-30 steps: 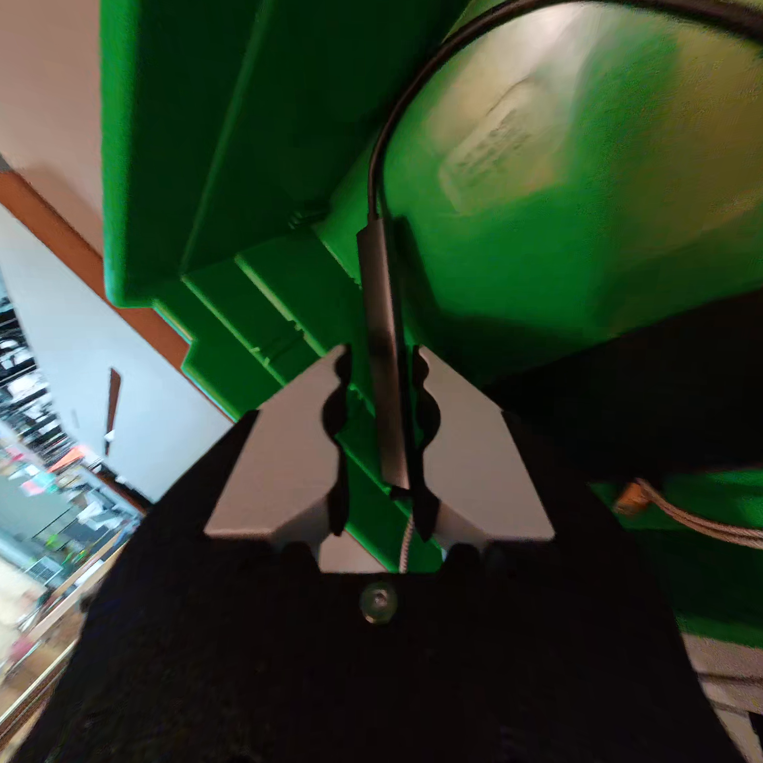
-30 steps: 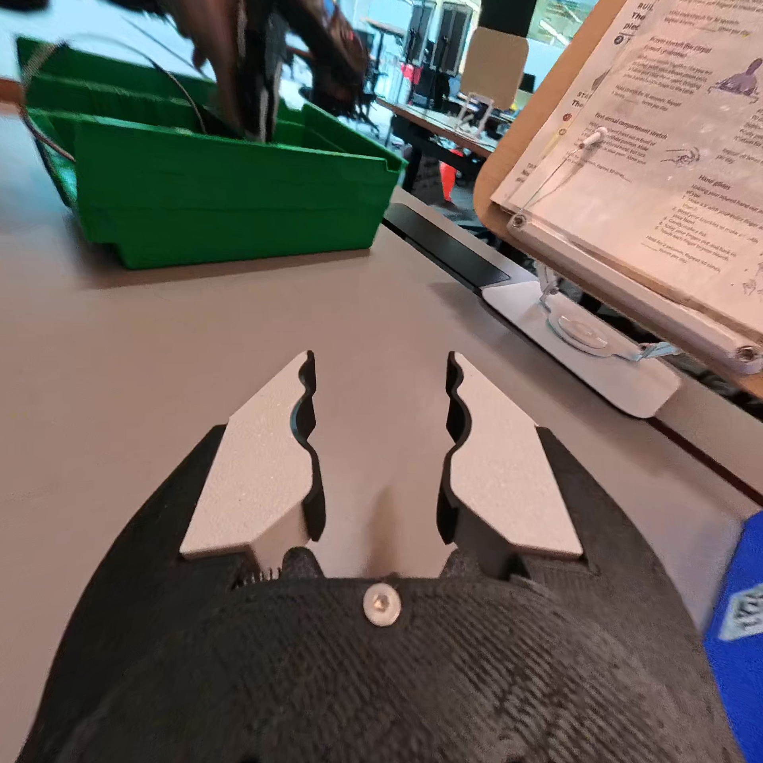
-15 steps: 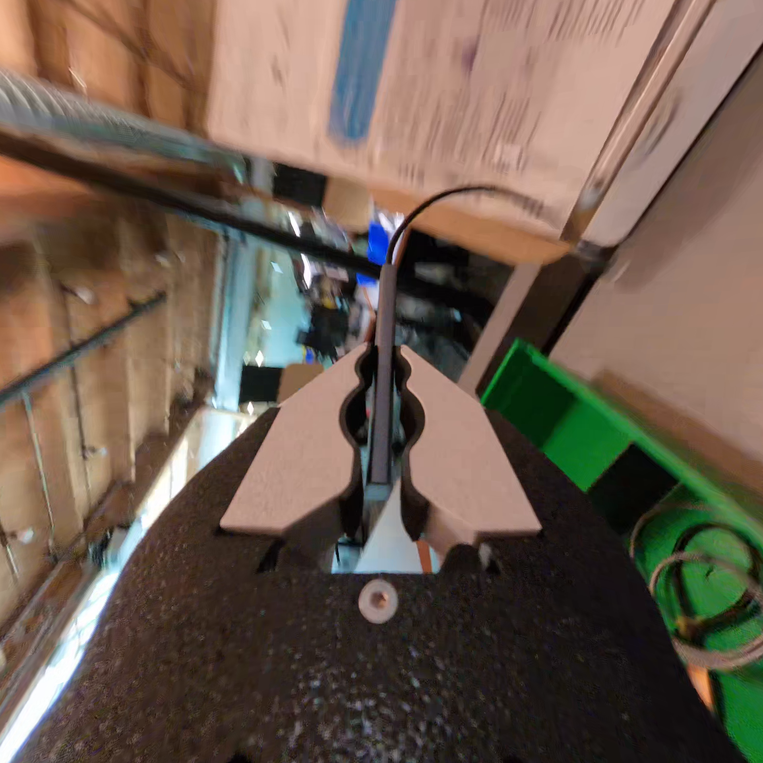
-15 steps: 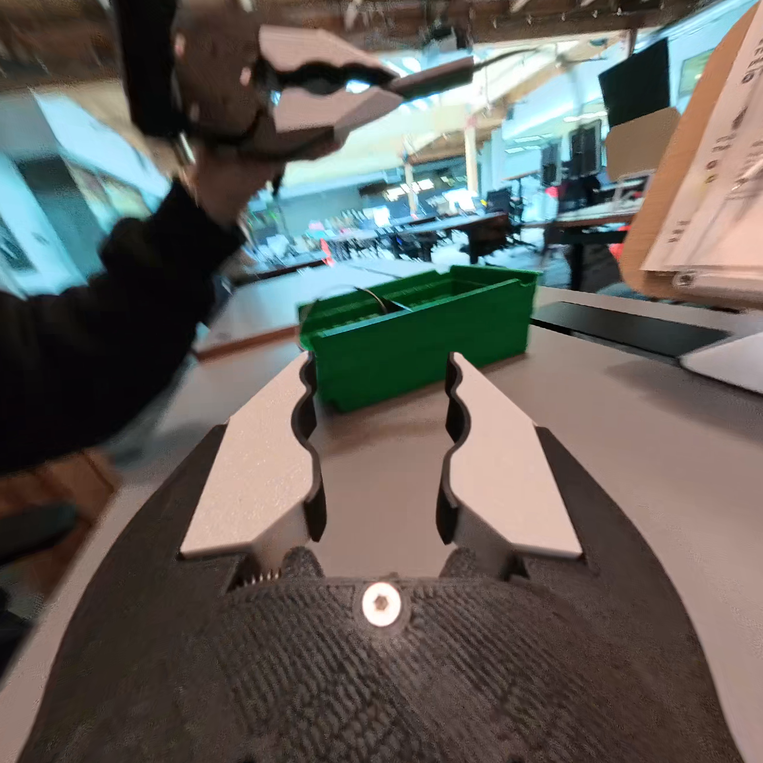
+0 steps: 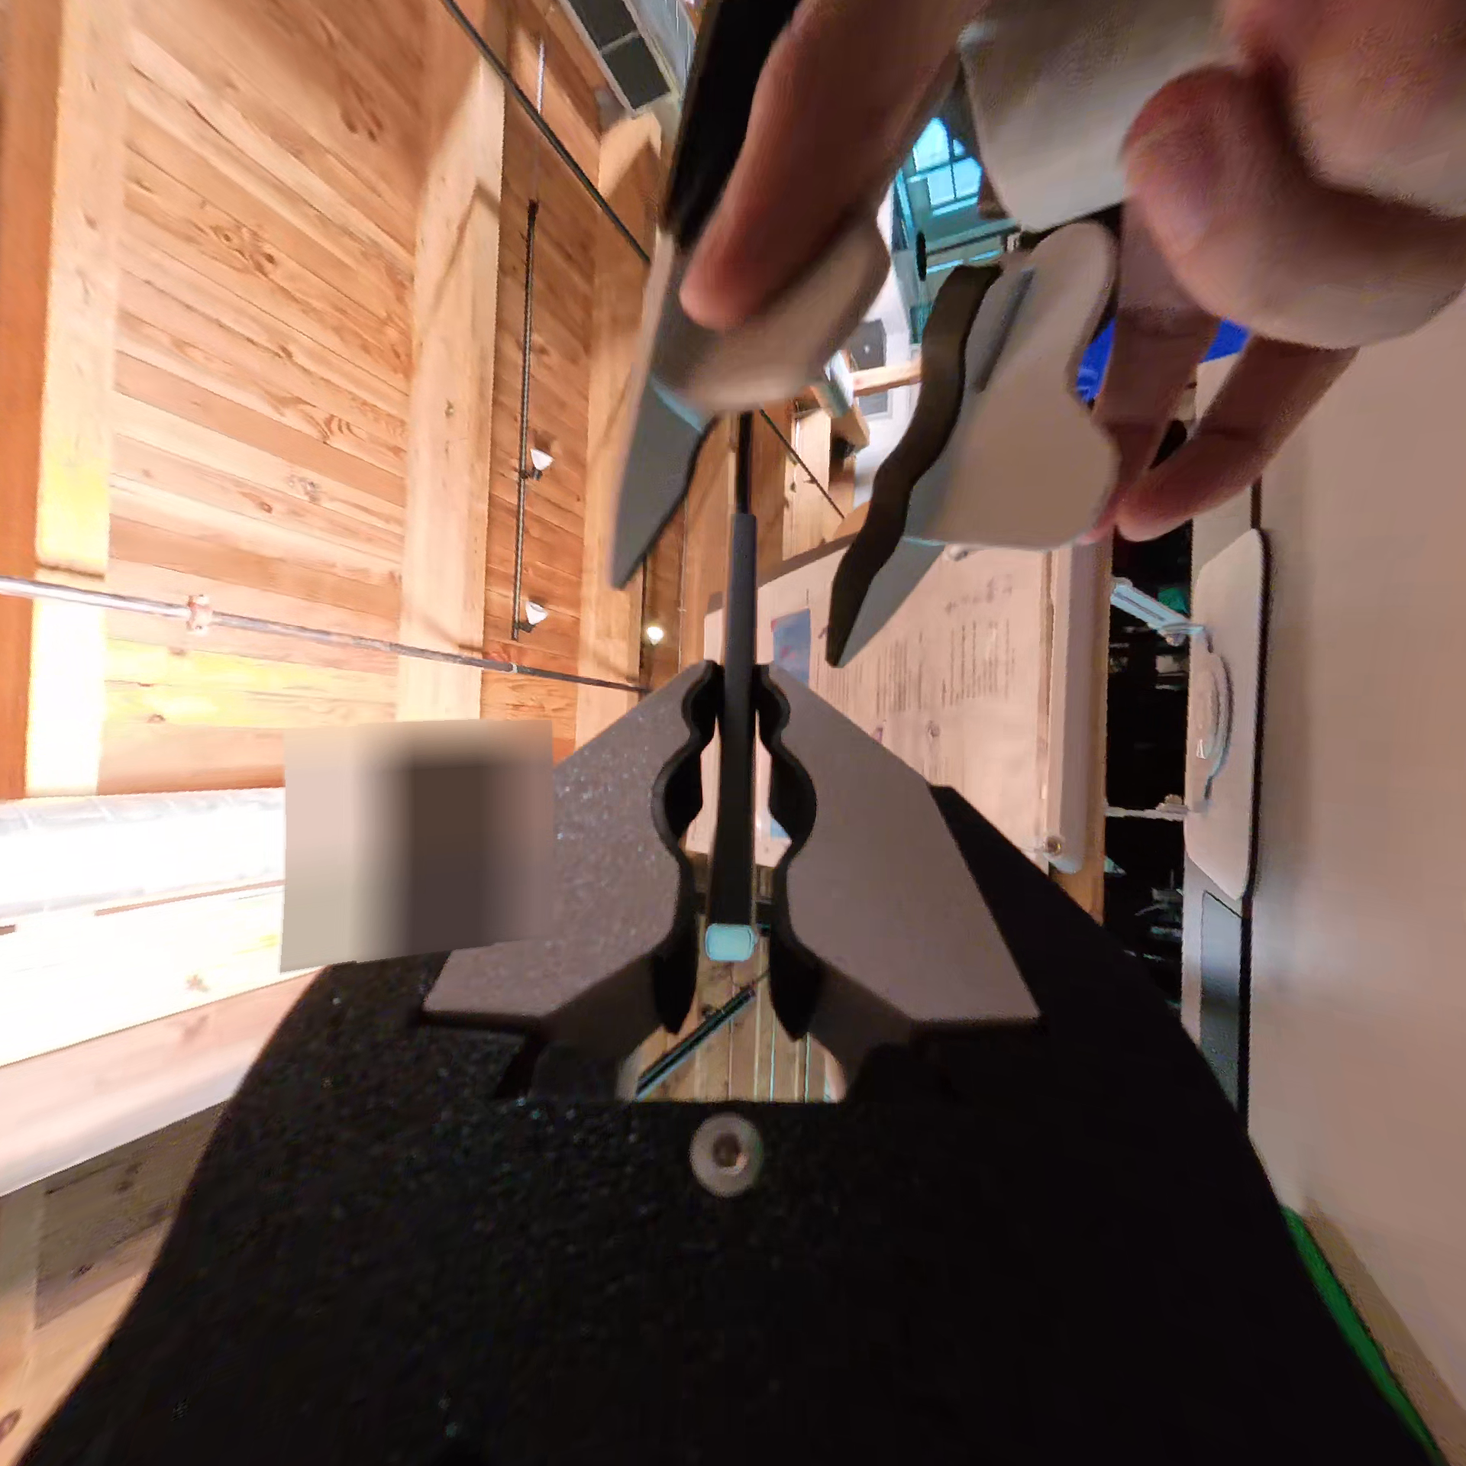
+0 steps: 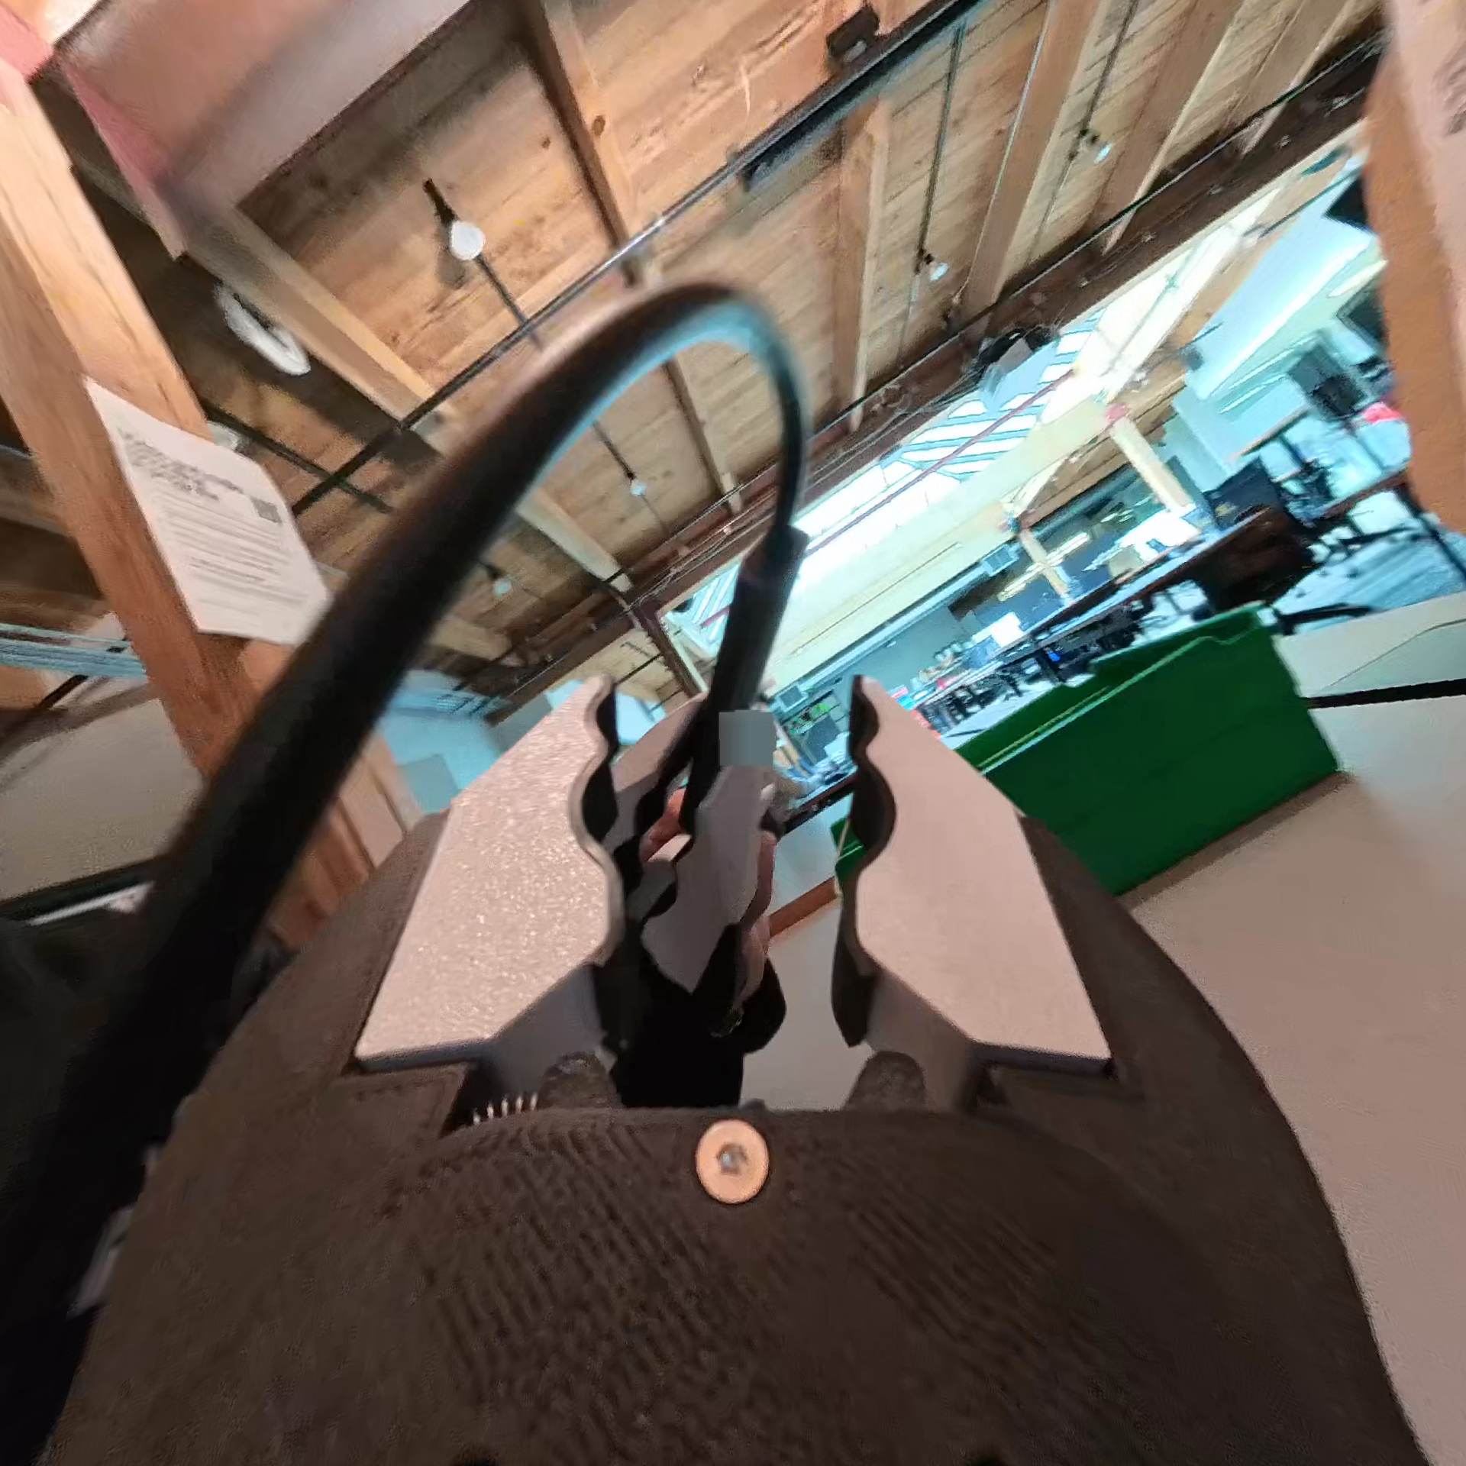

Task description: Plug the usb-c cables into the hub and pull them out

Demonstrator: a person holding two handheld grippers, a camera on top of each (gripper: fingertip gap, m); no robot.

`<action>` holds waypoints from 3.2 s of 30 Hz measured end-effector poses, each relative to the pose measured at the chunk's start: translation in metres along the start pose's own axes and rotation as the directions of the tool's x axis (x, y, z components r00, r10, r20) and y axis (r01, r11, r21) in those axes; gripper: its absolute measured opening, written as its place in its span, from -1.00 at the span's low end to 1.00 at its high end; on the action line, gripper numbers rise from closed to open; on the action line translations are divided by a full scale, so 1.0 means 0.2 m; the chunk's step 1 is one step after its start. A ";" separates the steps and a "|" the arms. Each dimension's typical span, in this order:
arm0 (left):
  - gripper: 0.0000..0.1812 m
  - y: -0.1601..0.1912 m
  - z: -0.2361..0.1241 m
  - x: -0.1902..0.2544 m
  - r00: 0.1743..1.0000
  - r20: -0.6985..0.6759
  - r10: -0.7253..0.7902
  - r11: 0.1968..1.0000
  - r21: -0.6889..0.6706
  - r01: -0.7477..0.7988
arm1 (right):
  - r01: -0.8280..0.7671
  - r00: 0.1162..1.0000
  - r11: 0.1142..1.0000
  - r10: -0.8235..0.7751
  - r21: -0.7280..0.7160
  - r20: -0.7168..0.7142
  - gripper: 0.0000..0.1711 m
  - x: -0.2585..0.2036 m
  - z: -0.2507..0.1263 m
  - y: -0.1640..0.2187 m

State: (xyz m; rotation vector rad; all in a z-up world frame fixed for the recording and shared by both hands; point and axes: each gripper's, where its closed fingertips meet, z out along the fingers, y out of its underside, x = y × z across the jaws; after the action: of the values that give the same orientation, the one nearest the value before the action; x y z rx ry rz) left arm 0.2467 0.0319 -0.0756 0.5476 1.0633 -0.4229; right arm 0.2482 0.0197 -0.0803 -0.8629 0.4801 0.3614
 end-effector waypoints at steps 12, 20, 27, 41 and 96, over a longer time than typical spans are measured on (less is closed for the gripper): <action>-0.37 -0.05 -0.14 0.06 0.749 -0.182 -0.638 0.755 0.048 0.654 | 0.284 0.954 0.959 -0.283 0.003 0.103 -0.89 -0.06 -0.04 0.02; -0.10 -0.06 -0.17 0.03 -0.679 -0.475 -0.559 -0.581 -0.359 0.730 | 0.617 0.750 0.787 -0.596 0.020 0.286 -0.90 -0.32 -0.03 0.07; -0.22 -0.26 -0.30 -0.07 -0.845 -0.490 0.215 -0.678 -0.697 0.232 | 0.870 0.475 0.493 -0.821 -0.029 0.318 -0.89 -0.48 -0.03 0.08; -0.77 -0.25 -0.30 -0.07 -0.831 -0.474 0.290 -0.681 -0.713 0.169 | 0.887 0.461 0.408 -0.814 -0.216 0.354 -0.86 -0.33 -0.05 0.21; -0.77 -0.14 -0.36 0.13 -0.301 -0.764 -0.570 -0.168 -0.250 0.954 | 0.545 0.821 0.608 -0.528 -0.577 0.219 -0.75 -0.08 -0.09 0.40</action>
State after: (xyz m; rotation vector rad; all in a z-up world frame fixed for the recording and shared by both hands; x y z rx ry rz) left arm 0.1909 0.0519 -0.1334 0.1894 2.1230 -2.2078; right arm 0.1910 0.0518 -0.1322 -1.6007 0.0323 -0.0535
